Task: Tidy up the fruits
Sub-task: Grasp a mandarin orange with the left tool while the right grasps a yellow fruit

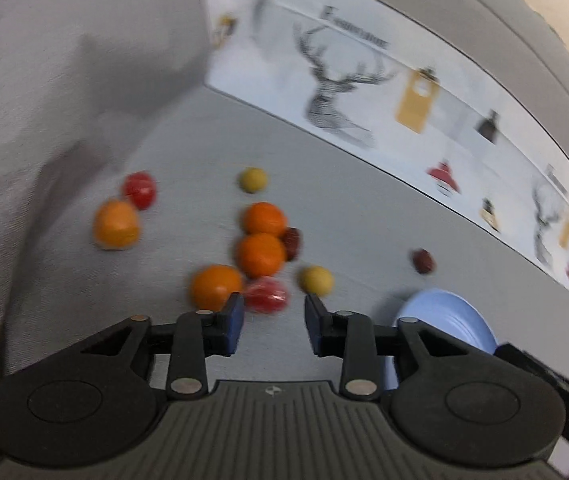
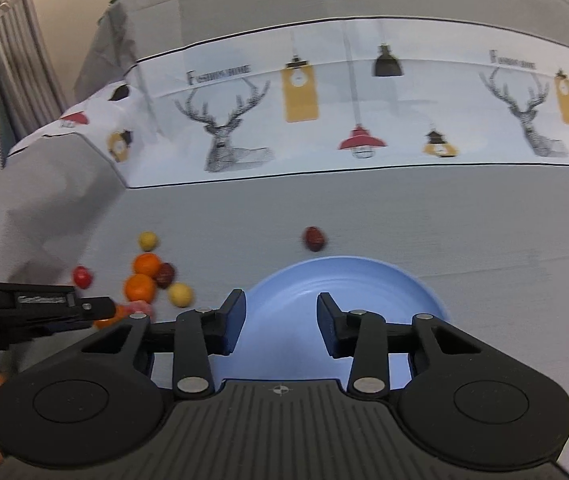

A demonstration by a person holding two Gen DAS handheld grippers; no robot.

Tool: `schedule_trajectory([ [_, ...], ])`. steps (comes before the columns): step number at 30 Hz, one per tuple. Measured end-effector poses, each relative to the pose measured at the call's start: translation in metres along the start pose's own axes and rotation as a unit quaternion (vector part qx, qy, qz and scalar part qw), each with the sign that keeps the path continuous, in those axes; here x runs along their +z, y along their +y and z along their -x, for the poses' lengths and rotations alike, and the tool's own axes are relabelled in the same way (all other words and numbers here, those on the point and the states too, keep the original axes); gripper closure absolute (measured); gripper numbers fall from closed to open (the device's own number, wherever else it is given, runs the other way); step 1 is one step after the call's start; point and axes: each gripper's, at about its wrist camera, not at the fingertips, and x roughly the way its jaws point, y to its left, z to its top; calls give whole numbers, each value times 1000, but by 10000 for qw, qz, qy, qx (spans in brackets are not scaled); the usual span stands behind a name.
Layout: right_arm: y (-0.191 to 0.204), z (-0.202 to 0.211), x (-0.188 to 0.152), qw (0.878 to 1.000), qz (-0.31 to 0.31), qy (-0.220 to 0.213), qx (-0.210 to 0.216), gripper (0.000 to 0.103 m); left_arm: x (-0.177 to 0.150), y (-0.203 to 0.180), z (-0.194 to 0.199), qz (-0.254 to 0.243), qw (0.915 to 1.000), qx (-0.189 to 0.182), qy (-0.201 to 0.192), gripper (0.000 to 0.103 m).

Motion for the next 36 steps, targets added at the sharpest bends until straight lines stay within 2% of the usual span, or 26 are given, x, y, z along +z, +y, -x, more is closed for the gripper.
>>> schedule_trajectory([
  [2,12,-6,-1,9999,94,64,106,61,2,7,-2,199,9997,165,-21,48],
  [5,31,-17,-1,9992,251,163,277,61,3,13,-5,308,9986,422,-92,38],
  [10,56,-45,-2,9970,502,469,358,60,3,21,-20,426,9958,809,-13,37],
  [14,74,-73,4,9957,625,572,365,55,4,23,-26,433,9958,804,-9,37],
  [16,82,-90,5,9955,701,590,252,53,3,24,-31,413,9953,870,94,42],
  [19,82,-113,7,9952,632,727,141,50,3,26,-35,457,9949,881,172,42],
  [23,76,-142,8,9941,516,950,37,49,3,24,-37,443,9949,893,156,44],
  [28,73,-159,11,9925,299,1163,211,49,7,26,-39,514,9949,856,140,45],
  [30,75,-163,11,9922,310,1180,251,50,8,26,-39,525,9952,816,138,49],
  [33,74,-163,11,9910,280,1251,396,55,6,24,-35,459,9962,730,135,59],
  [34,76,-162,10,9904,291,1281,431,56,5,23,-34,431,9967,681,127,67],
  [35,77,-162,10,9898,322,1305,473,57,6,23,-32,391,9970,653,113,70],
  [36,78,-161,9,9890,344,1338,526,62,6,22,-32,361,9970,683,99,70],
])
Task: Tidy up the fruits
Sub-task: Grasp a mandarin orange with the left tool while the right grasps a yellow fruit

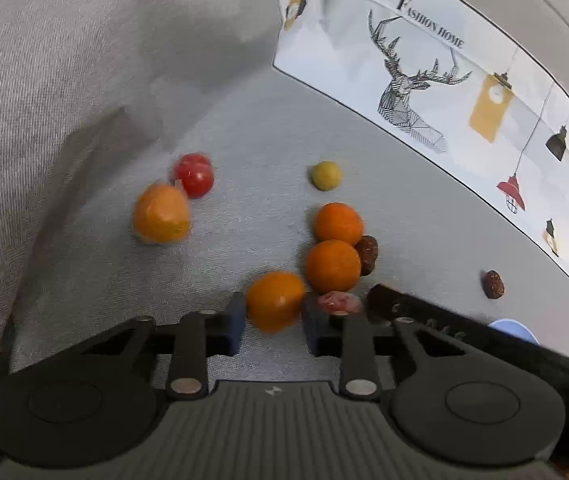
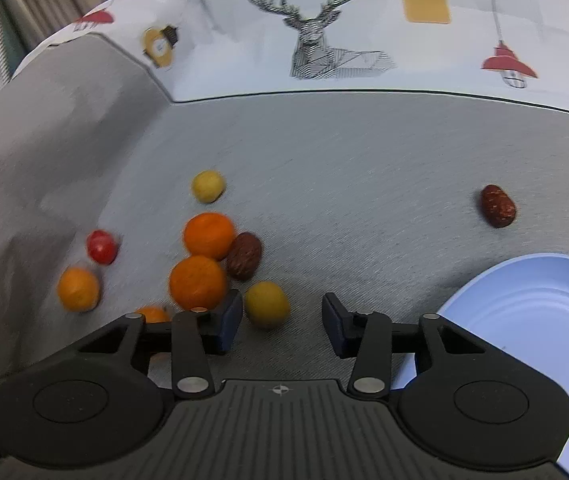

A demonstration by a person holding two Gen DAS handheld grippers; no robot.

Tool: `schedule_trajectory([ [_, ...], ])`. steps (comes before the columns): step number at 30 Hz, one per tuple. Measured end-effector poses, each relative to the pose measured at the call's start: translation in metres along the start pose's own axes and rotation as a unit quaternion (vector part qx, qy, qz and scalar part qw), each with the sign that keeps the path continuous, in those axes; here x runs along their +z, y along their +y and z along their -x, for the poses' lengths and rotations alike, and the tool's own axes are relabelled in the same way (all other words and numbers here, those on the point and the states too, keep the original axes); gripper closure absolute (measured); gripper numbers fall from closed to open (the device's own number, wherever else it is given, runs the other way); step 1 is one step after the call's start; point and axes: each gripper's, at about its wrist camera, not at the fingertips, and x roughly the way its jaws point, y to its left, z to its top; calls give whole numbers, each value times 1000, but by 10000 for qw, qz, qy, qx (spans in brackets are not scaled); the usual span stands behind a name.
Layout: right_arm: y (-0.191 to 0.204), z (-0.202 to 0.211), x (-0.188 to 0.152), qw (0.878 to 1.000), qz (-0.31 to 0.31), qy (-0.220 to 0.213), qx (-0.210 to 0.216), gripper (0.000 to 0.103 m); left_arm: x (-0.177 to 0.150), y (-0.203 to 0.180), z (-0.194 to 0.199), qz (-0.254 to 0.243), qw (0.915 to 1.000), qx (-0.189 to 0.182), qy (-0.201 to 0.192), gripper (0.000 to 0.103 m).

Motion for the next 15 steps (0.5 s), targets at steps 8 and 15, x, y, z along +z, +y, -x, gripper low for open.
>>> schedule_trajectory([
  [8,10,3,-1,9997,197,-38,100,76,-1,1,2,-24,10000,26,64,70],
  [15,6,25,2,9994,145,-317,26,75,0,-5,-5,-14,9999,52,87,68],
])
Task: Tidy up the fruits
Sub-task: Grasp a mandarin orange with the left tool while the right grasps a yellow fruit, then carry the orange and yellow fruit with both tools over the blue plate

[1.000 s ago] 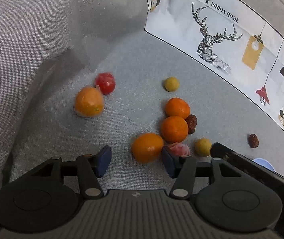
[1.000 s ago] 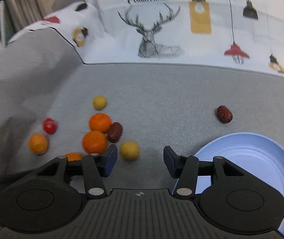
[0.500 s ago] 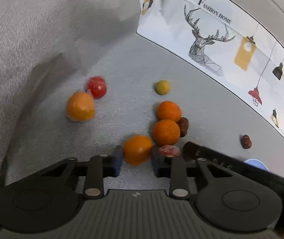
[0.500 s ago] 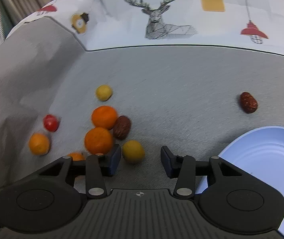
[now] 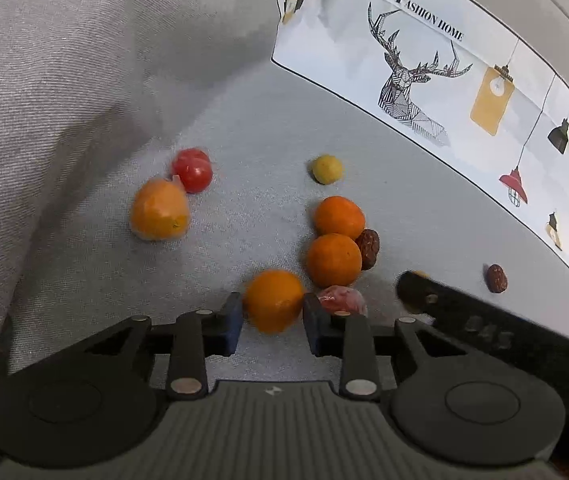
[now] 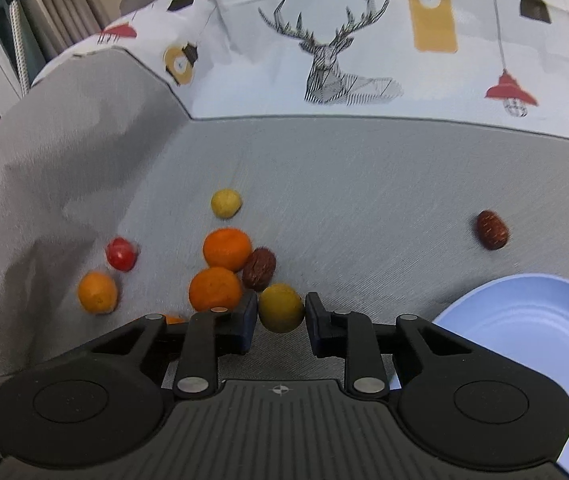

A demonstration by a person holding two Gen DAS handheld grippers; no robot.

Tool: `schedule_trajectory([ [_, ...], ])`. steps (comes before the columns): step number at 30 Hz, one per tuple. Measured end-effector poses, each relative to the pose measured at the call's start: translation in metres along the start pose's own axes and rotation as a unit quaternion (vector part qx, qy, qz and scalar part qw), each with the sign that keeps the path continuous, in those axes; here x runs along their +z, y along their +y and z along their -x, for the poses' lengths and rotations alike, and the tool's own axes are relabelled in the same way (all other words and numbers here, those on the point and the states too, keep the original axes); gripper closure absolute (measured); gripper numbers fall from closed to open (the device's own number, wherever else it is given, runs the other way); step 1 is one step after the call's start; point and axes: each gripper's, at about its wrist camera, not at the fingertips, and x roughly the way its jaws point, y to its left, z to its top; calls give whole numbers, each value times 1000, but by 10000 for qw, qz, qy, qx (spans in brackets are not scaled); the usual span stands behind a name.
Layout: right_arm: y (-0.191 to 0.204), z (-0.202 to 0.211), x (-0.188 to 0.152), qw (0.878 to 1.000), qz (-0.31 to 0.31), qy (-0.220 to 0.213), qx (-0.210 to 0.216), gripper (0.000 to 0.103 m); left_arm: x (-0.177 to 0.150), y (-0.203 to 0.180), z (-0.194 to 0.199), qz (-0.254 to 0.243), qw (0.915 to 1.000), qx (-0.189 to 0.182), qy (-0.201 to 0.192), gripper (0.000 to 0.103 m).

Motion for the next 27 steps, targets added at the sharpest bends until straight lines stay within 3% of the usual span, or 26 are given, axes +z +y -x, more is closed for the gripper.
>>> schedule_trajectory([
  [7,-10,42,6,9998,172,-92,-80,75,4,-1,10,47,9998,4,-183,68],
  [15,-33,115,-4,9977,278,-484,-395,75,1,-12,39,-303,9987,-134,-391,68],
  [20,-67,110,-32,9966,-214,-161,-779,75,-5,-29,59,-649,9961,-267,-531,68],
  [27,-96,114,-39,9930,-468,-161,-1074,76,-20,-67,62,-1309,9883,-748,-226,68],
])
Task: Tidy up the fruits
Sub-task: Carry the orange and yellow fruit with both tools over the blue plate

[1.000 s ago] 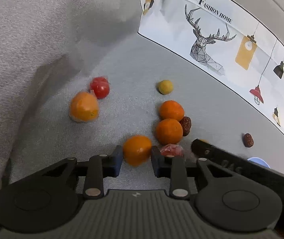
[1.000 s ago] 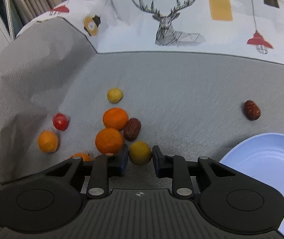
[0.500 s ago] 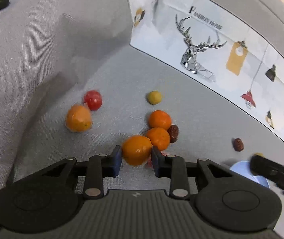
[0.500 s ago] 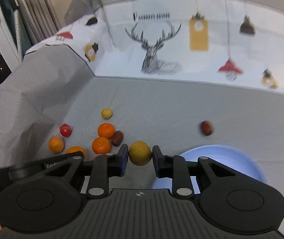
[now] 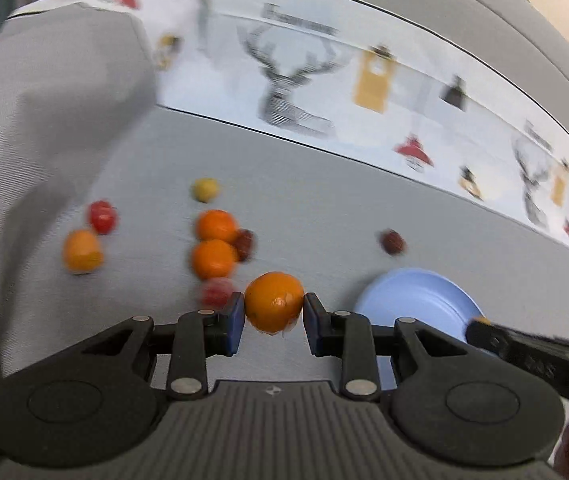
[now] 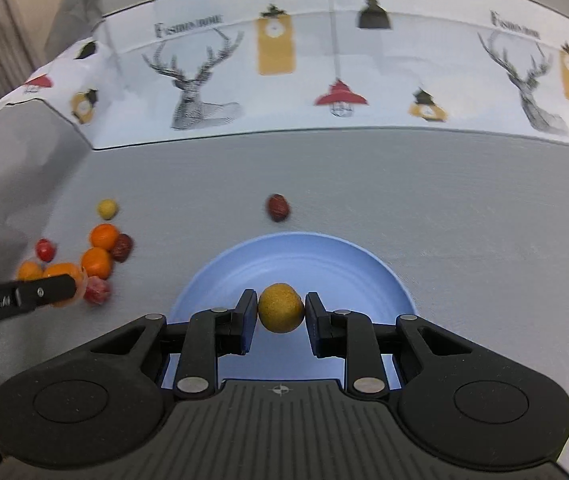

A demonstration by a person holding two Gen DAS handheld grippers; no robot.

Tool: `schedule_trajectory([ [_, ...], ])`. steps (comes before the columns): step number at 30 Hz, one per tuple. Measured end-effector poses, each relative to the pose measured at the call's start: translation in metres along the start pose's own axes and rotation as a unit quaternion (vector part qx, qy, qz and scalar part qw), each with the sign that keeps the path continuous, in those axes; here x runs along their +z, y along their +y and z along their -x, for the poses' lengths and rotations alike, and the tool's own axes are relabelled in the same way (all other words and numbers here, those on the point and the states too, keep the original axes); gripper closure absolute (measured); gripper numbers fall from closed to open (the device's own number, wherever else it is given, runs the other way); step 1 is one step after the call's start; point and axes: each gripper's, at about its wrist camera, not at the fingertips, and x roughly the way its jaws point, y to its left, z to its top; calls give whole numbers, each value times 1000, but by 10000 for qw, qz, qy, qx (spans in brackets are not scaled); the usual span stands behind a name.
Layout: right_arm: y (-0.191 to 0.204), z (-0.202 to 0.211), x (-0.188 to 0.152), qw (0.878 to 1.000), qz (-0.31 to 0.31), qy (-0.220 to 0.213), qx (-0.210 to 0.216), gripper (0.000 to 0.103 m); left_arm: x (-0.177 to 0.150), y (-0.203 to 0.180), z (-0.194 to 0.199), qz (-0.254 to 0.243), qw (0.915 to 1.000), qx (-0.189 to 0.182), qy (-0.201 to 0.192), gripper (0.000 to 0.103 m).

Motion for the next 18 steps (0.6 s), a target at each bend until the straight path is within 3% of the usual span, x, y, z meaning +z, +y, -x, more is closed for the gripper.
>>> schedule_trajectory([
  [7,-6,-4,4,10000,-18,10,-8,76,-21,-43,-16,-904,9937,-574,323,68],
  [18,-18,-12,7,9998,1,74,-161,76,-31,-66,-28,-1225,9875,-860,488,68],
])
